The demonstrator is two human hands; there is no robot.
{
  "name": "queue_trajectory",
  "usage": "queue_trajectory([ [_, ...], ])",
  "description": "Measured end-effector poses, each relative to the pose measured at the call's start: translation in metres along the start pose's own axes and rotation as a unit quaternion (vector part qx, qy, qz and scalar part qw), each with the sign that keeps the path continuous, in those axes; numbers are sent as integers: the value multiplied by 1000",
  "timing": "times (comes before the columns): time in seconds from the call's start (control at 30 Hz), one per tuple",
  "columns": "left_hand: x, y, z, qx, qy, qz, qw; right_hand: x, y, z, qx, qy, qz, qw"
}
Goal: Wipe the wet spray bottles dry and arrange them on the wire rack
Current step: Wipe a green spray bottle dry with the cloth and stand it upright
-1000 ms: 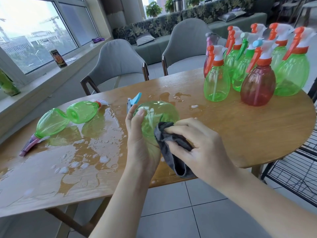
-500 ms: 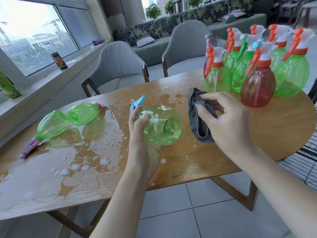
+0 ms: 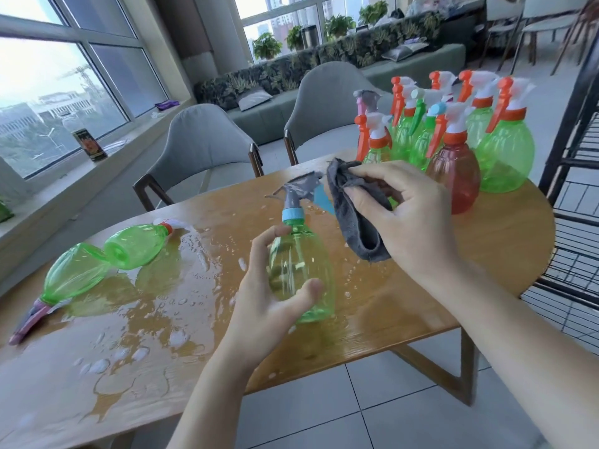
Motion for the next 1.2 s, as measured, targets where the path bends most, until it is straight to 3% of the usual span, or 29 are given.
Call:
queue_trajectory([
  [0.17, 3, 2, -9, -63, -25, -55, 996, 2, 13, -7, 61, 1, 11, 998],
  [0.3, 4, 10, -17, -111, -40, -82, 990, 7, 18, -11, 61, 4, -18, 998],
  [0.47, 5, 14, -24, -157, -53, -105, 980, 7, 0, -14, 40, 3, 27, 999],
  [0.77, 5, 12, -19, -119, -29, -101, 987, 8, 38, 0, 106, 11, 0, 994],
  [0.87, 5, 9, -19, -104, -23, -86, 991, 16, 37, -2, 115, 16, 10, 993],
  [1.03, 4, 4, -15, -73, -5, -66, 995, 35, 36, -11, 121, -42, 27, 991],
  [1.2, 6, 5, -16, -70, -3, -75, 995, 31, 27, -8, 125, -20, 58, 990],
])
Point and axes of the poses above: each hand's wrist, its own x-axis away from the middle knuckle, its own z-axis out of the back of the hand, y = z × x, the point moved 7 cm from there along -x, towards the middle knuckle, and after that the axes turned 7 degrees about y, right-handed, at the moved point
